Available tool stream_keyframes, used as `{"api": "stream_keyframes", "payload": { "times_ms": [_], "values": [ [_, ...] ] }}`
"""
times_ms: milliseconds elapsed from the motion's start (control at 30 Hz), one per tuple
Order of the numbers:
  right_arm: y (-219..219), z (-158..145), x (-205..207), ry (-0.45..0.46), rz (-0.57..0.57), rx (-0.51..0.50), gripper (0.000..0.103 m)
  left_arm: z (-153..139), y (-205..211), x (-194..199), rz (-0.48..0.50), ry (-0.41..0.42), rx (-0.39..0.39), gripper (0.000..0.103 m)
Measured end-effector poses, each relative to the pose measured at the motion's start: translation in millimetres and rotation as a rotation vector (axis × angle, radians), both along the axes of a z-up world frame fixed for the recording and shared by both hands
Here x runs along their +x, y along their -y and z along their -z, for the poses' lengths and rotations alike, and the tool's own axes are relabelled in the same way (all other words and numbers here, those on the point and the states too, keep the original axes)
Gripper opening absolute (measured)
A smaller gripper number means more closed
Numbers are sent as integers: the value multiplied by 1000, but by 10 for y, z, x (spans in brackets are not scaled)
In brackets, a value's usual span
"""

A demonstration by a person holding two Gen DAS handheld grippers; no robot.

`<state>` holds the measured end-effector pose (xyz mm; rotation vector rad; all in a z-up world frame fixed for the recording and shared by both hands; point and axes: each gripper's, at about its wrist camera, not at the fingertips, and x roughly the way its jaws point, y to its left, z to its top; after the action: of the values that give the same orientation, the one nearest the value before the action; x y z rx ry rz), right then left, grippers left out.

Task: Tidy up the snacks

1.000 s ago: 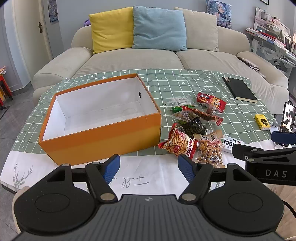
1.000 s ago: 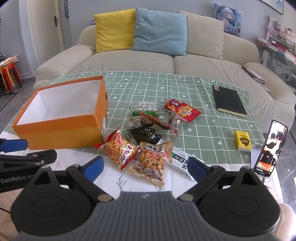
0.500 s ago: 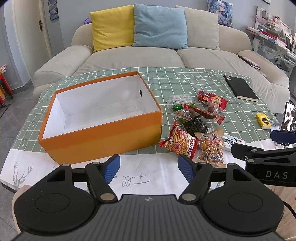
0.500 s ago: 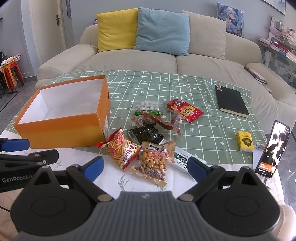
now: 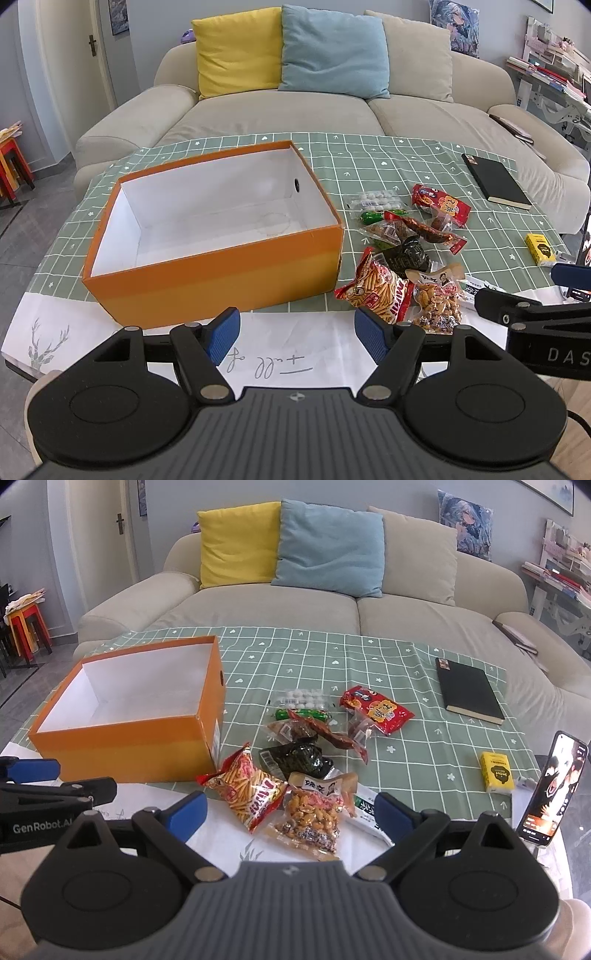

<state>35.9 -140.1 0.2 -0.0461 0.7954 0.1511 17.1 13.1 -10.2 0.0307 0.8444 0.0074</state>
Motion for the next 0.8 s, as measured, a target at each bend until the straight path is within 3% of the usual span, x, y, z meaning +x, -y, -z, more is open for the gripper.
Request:
{"api": "stream_keyframes", "payload": {
  "times_ms": [533,800],
  "values": [
    [-59,22,31,-6,-12,-2,94,41,31,33,18,-12,3,84],
    [-4,72,93,-17,0,2,96,48,60,69,76,-7,-30,84]
  ]
}}
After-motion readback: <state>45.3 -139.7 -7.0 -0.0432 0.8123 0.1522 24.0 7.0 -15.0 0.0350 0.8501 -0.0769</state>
